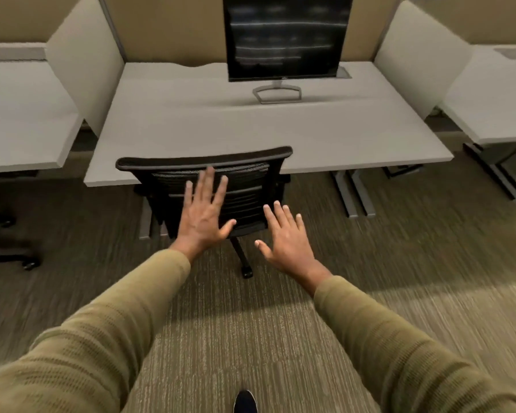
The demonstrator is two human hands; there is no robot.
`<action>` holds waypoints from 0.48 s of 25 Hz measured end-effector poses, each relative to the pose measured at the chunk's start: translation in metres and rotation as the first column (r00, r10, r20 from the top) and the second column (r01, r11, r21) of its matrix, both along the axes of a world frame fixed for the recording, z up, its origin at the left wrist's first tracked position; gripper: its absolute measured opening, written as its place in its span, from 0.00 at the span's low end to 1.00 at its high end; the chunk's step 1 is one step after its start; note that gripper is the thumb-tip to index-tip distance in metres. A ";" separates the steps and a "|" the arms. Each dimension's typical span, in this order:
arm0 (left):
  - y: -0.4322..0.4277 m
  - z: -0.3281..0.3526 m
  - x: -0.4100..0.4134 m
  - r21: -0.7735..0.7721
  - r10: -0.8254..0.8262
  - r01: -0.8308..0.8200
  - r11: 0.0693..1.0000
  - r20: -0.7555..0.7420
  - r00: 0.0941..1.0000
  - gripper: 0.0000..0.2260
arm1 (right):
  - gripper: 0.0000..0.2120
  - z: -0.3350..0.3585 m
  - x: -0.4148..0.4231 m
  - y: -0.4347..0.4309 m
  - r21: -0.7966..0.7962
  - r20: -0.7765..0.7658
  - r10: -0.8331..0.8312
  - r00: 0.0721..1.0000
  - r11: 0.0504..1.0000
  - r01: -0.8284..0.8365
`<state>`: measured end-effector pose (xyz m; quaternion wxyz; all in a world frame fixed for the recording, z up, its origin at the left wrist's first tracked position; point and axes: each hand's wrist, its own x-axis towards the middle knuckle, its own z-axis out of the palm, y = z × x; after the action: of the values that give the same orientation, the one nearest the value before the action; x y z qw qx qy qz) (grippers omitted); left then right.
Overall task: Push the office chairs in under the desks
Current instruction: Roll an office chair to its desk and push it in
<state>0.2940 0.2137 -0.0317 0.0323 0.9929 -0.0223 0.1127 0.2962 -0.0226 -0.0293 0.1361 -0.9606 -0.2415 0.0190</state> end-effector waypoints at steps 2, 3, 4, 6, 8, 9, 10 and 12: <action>-0.054 -0.022 -0.035 -0.018 -0.110 0.109 0.994 -0.107 0.988 0.47 | 0.41 -0.009 -0.046 -0.040 -0.011 -0.051 -0.067 0.996 0.998 0.067; -0.082 -0.032 -0.053 -0.037 -0.151 0.147 0.988 -0.154 0.976 0.46 | 0.40 -0.012 -0.069 -0.060 -0.013 -0.069 -0.098 0.993 0.995 0.097; -0.109 -0.039 -0.070 -0.062 -0.187 0.178 0.982 -0.194 0.963 0.45 | 0.40 -0.014 -0.092 -0.082 -0.015 -0.085 -0.126 0.988 0.992 0.126; -0.160 -0.047 -0.103 -0.096 -0.255 0.238 0.966 -0.256 0.932 0.43 | 0.40 -0.016 -0.139 -0.123 -0.027 -0.111 -0.190 0.976 0.982 0.188; -0.211 -0.045 -0.139 -0.107 -0.325 0.307 0.946 -0.292 0.900 0.42 | 0.39 -0.013 -0.191 -0.166 -0.029 -0.136 -0.261 0.956 0.965 0.260; -0.232 -0.043 -0.157 -0.102 -0.343 0.328 0.939 -0.296 0.892 0.41 | 0.39 -0.011 -0.216 -0.185 -0.019 -0.141 -0.290 0.947 0.957 0.290; -0.253 -0.040 -0.177 -0.089 -0.357 0.346 0.934 -0.287 0.889 0.41 | 0.39 -0.008 -0.242 -0.205 -0.010 -0.135 -0.317 0.939 0.948 0.319; -0.291 -0.029 -0.217 -0.085 -0.383 0.374 0.923 -0.274 0.882 0.41 | 0.39 0.002 -0.296 -0.240 0.003 -0.133 -0.337 0.932 0.940 0.340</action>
<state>0.0765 -0.0776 -0.0602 0.0712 0.9745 -0.2090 -0.0397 0.0005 -0.2626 -0.0268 0.1650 -0.9827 -0.0633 0.0549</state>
